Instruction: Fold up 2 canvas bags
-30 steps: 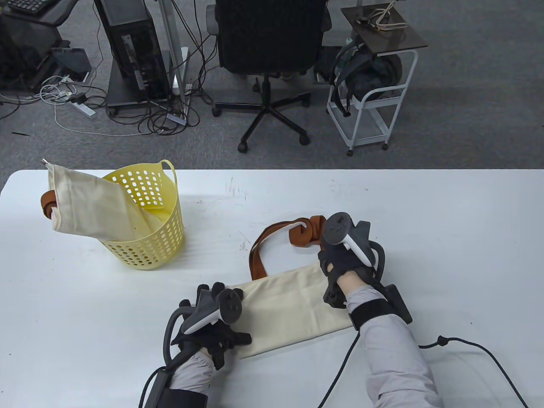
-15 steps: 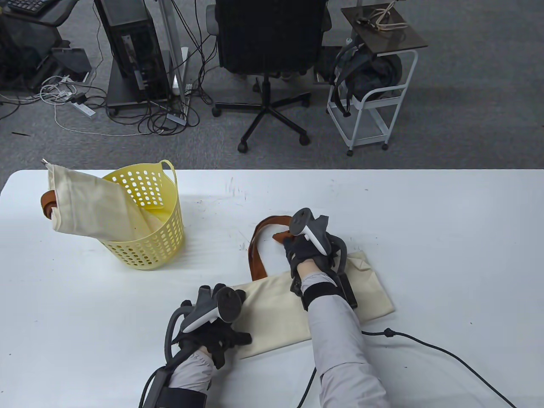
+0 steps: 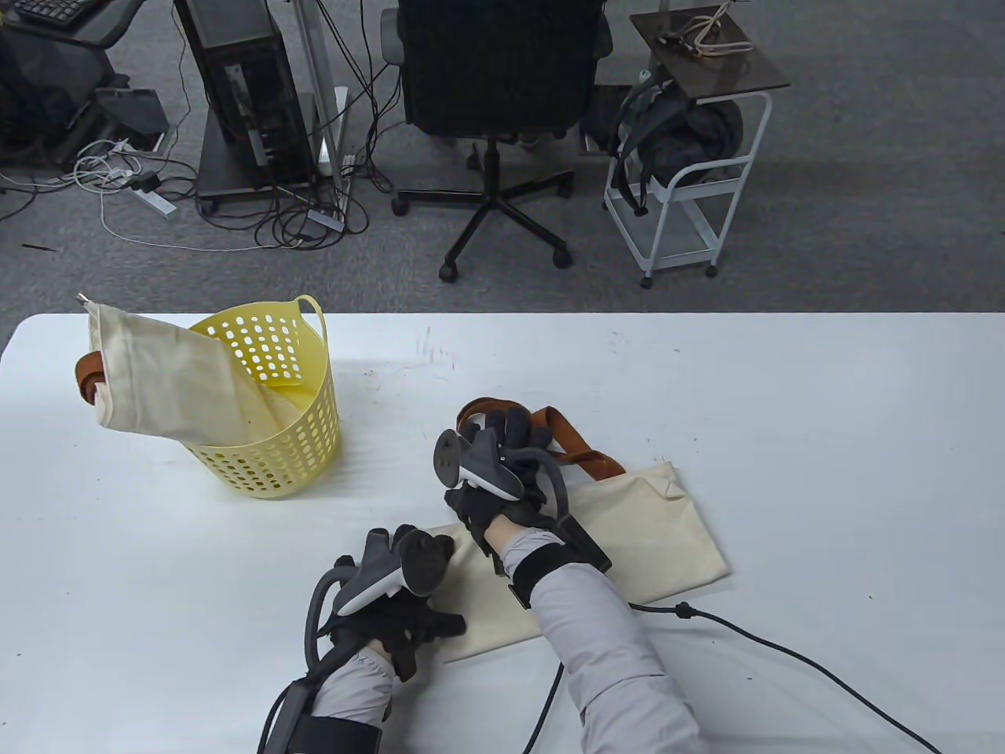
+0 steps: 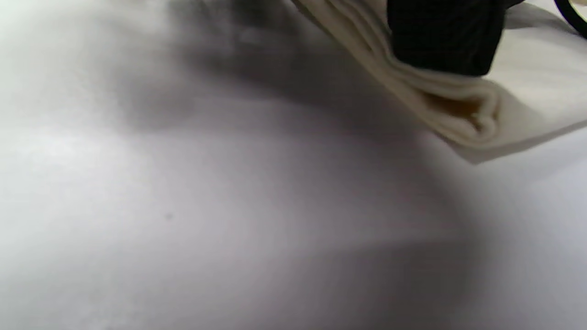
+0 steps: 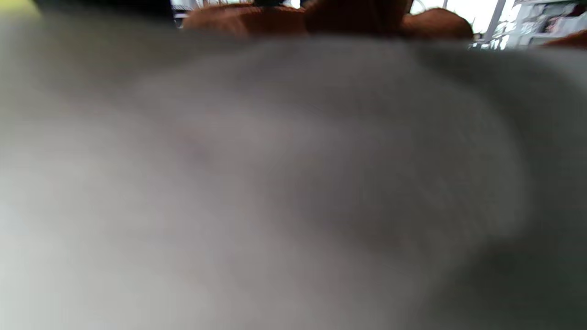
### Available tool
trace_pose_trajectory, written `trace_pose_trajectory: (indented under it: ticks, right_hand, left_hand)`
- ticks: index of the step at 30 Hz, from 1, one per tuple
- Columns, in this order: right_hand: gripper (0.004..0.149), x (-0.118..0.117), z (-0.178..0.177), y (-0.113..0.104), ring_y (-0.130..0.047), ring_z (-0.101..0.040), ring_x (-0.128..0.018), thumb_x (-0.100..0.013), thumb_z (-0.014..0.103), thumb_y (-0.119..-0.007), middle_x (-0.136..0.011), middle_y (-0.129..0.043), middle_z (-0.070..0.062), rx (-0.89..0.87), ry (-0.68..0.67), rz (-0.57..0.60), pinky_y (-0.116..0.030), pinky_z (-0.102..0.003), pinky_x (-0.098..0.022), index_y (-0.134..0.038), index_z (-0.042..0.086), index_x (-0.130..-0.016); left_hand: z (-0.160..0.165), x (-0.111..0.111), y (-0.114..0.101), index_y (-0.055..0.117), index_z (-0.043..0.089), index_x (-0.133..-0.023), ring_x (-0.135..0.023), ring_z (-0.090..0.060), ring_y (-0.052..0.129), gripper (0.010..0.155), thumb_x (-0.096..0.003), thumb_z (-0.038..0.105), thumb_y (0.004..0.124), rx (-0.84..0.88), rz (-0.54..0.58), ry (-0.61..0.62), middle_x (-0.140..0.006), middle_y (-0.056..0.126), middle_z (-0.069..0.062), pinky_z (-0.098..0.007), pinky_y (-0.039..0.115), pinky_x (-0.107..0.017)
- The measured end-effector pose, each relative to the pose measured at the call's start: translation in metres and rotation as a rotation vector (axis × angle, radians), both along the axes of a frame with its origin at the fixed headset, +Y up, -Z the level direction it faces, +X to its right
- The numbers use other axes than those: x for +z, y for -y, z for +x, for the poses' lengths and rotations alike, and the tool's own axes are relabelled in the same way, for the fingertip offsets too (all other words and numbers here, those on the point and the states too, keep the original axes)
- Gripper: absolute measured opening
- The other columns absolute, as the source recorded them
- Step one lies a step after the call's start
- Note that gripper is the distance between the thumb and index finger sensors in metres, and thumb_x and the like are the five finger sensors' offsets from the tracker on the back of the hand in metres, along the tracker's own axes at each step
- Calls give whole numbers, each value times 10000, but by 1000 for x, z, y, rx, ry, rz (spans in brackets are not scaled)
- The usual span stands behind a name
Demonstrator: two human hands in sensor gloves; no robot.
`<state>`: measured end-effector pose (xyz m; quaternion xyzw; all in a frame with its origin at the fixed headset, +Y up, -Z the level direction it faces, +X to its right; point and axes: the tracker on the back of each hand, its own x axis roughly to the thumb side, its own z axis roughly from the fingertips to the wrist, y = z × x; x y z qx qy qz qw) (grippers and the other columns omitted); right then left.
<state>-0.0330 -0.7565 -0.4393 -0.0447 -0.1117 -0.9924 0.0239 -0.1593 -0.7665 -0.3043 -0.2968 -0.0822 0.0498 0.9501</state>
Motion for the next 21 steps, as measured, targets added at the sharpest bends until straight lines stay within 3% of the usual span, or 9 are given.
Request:
trace_pose_trajectory:
  ticks: [3,6,9,11,13,14,16,21]
  right_hand:
    - [1020,-10,16,-4,74,-520,-942,-474,466,-834,-1089,55,-213,-27,115,29,-90,-776,-620,-69,159,-1075]
    - [1107,-20,43,-7,104,-557,-922,-443,556,-834,-1067,116,-226,11,231,-15,-68,-795,-606,25,199,-1044]
    - [1169,-27,69,-5,93,-588,-908,-406,650,-813,-1064,77,-291,-40,334,-138,-67,-806,-594,51,174,-1033]
    - [1186,-29,88,0,49,-599,-917,-393,683,-790,-1075,-25,-341,-89,404,-228,-82,-805,-592,36,129,-1038]
    - [1169,-30,97,3,-92,-597,-962,-390,690,-781,-1097,-295,-348,-136,426,-260,-127,-800,-603,-61,61,-1063]
    - [1150,-29,99,4,-153,-605,-970,-403,670,-789,-1083,-286,-356,-179,428,-261,-150,-796,-610,-92,41,-1067]
    - [1093,-28,100,-1,-360,-558,-987,-387,594,-849,-1033,-490,-318,-175,444,-94,-199,-788,-637,-236,11,-1078]
    - [846,-29,105,-7,-661,-453,-892,-403,411,-922,-834,-778,-196,-211,460,-63,-349,-750,-663,-529,18,-1041]
  left_hand:
    - [0,0,0,160,372,-1147,-1066,-472,-23,966,-488,629,817,2,-2,-4,-1226,62,-145,-807,132,-664]
    - [0,0,0,158,370,-1148,-1065,-474,-23,968,-488,627,819,6,-5,-6,-1226,64,-148,-807,131,-664]
    - [0,0,0,159,371,-1147,-1066,-474,-20,967,-489,625,821,8,-7,-6,-1226,65,-149,-807,131,-663]
    - [1,-1,1,158,373,-1147,-1066,-474,-22,967,-490,626,820,12,-9,-5,-1226,64,-148,-807,131,-663]
    - [2,-1,1,157,372,-1148,-1067,-473,-19,969,-489,625,821,12,-8,-1,-1227,66,-150,-807,132,-664]
    - [2,-1,1,158,372,-1148,-1067,-473,-19,967,-490,624,821,12,-8,-1,-1227,64,-148,-807,131,-664]
    - [2,-1,1,159,373,-1148,-1068,-473,-20,968,-489,626,821,13,-8,-1,-1227,65,-148,-807,130,-664]
    - [2,-1,1,155,371,-1147,-1066,-473,-19,968,-490,626,820,17,-11,-5,-1226,64,-150,-806,132,-664]
